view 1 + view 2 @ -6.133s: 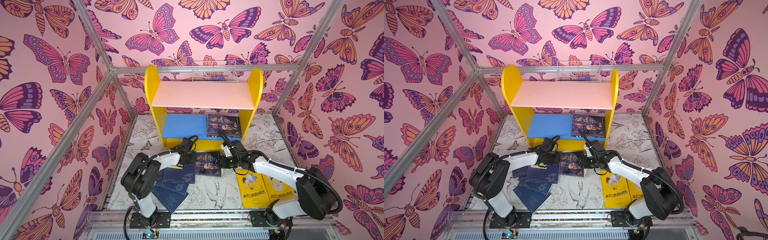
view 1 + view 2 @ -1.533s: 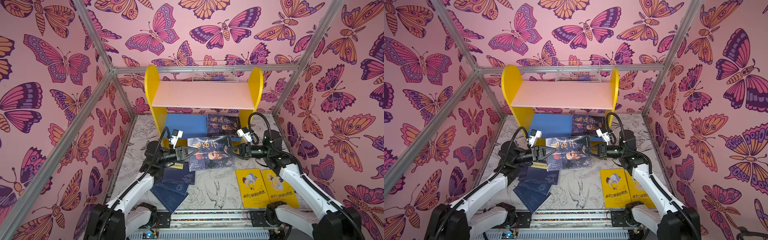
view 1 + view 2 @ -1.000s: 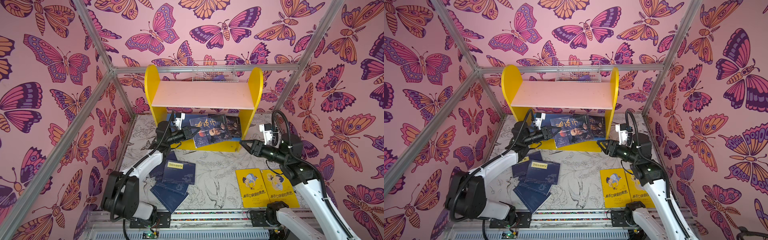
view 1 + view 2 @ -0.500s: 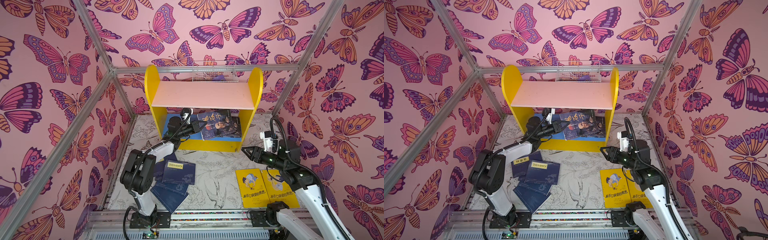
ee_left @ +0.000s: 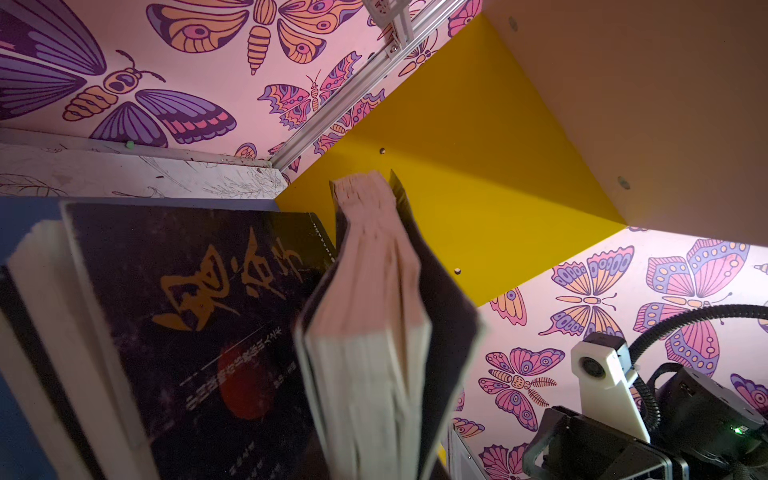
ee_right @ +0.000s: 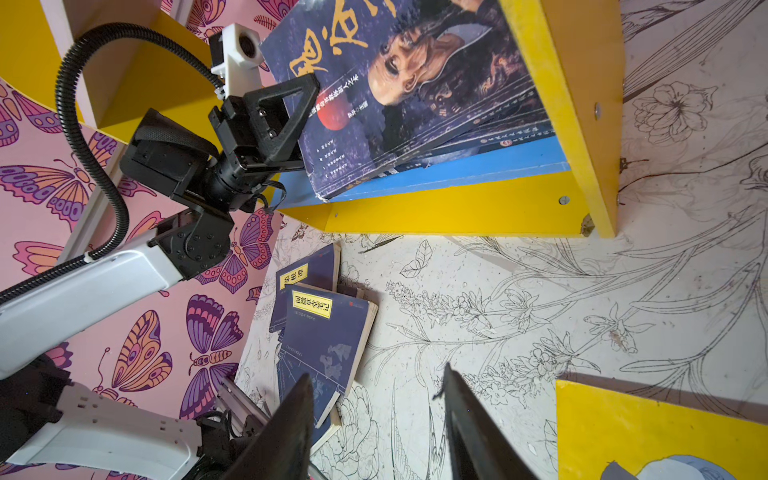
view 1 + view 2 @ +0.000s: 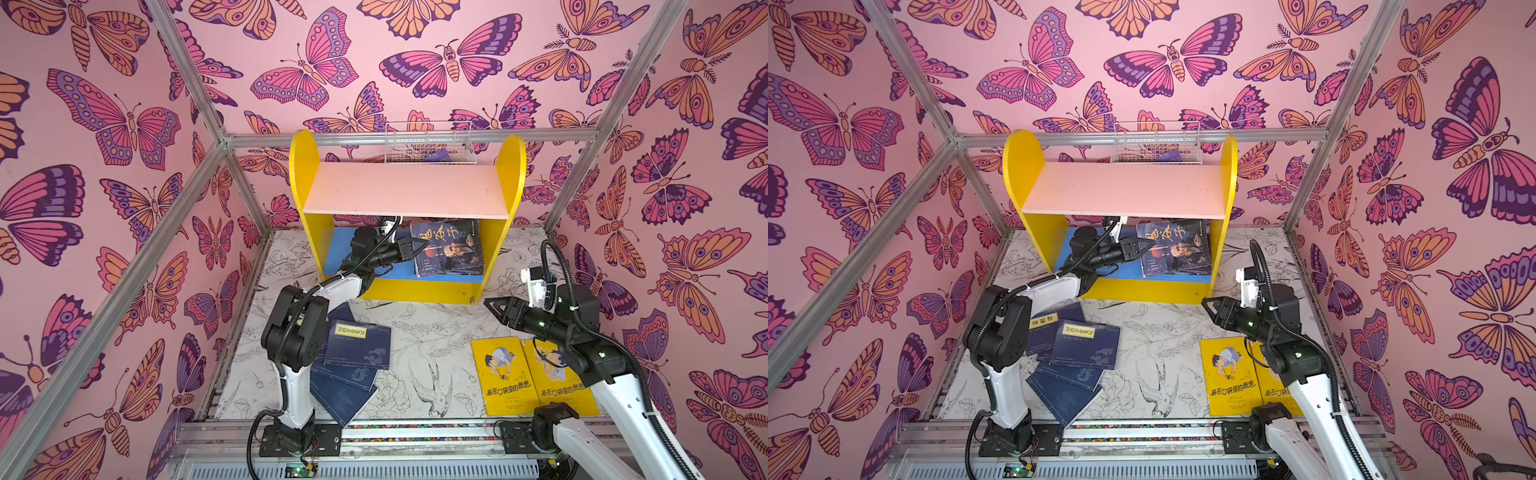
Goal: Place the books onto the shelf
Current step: 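Push the purple book onto the stack with left gripper while right withdraws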
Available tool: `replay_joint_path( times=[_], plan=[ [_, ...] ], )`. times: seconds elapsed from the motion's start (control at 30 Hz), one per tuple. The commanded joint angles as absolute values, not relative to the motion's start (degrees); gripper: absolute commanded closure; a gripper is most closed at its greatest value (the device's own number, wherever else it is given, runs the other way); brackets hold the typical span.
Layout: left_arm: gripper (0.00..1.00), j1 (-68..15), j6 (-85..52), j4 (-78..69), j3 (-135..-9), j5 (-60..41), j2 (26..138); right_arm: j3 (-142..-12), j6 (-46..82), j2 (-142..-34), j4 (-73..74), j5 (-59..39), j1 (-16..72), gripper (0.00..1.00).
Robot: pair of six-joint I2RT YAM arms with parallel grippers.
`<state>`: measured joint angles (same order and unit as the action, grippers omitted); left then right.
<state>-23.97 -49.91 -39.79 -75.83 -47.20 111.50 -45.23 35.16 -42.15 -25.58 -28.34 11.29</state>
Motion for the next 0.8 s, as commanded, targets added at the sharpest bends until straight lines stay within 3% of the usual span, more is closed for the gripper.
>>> replay_joint_path(
  times=[0.0, 0.3, 0.77],
  plan=[
    [1.00, -23.99, -48.00, -40.04, -79.71, -51.79, 111.33, -44.48, 35.94, -41.45, -25.97, -27.64, 10.90, 0.49],
    [1.00, -23.82, -42.46, -27.18, -85.98, -56.17, 113.32, -43.17, 37.83, -41.49, -24.35, -27.86, 10.96, 0.50],
    [1.00, -22.50, -43.20, -26.06, -88.49, -54.62, 114.41, -42.06, 38.42, -41.05, -23.29, -28.21, 10.90, 0.50]
  ],
)
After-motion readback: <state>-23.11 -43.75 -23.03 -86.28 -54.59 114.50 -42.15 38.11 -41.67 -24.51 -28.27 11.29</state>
